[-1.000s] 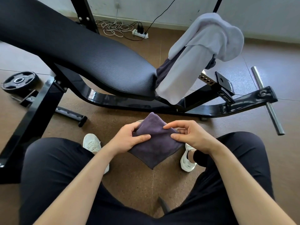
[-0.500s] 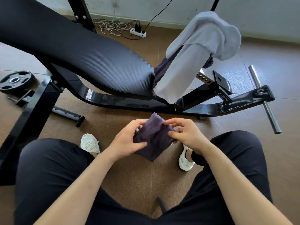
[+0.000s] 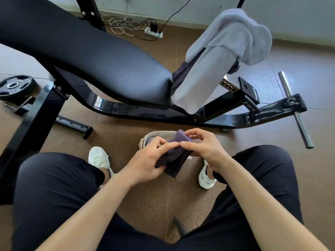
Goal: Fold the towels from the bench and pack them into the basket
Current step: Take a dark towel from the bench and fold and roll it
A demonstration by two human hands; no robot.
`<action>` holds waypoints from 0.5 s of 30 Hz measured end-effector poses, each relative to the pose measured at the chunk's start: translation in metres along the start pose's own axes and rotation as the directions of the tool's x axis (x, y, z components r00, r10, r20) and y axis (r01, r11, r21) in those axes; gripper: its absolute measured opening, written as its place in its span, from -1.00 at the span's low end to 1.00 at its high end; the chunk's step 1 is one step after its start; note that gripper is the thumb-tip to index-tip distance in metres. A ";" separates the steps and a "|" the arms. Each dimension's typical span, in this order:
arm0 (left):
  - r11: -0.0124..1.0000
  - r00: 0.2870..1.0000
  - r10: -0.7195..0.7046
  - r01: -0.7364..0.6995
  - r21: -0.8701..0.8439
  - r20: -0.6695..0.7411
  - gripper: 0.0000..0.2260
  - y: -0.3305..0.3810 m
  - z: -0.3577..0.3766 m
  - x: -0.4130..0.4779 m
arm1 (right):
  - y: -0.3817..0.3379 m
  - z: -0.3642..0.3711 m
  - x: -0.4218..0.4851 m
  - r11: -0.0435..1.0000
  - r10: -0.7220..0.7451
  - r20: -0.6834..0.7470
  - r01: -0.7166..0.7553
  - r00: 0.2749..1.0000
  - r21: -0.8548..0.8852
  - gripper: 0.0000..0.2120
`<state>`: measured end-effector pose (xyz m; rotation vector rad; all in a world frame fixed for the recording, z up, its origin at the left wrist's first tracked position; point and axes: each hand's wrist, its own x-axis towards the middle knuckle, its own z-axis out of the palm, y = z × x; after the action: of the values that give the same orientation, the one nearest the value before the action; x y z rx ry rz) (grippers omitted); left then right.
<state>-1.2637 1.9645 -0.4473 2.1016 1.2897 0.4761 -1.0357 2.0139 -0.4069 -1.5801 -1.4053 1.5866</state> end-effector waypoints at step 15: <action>0.768 0.976 -0.206 0.202 -0.608 0.065 -0.39 0.011 -0.002 0.012 | -0.005 -0.007 0.000 0.977 -0.188 0.256 0.154 0.948 0.148 -0.65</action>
<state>-1.2525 1.9719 -0.4385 1.3974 1.1473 0.6955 -1.0310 2.0180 -0.4012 -1.1690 -1.5013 1.7943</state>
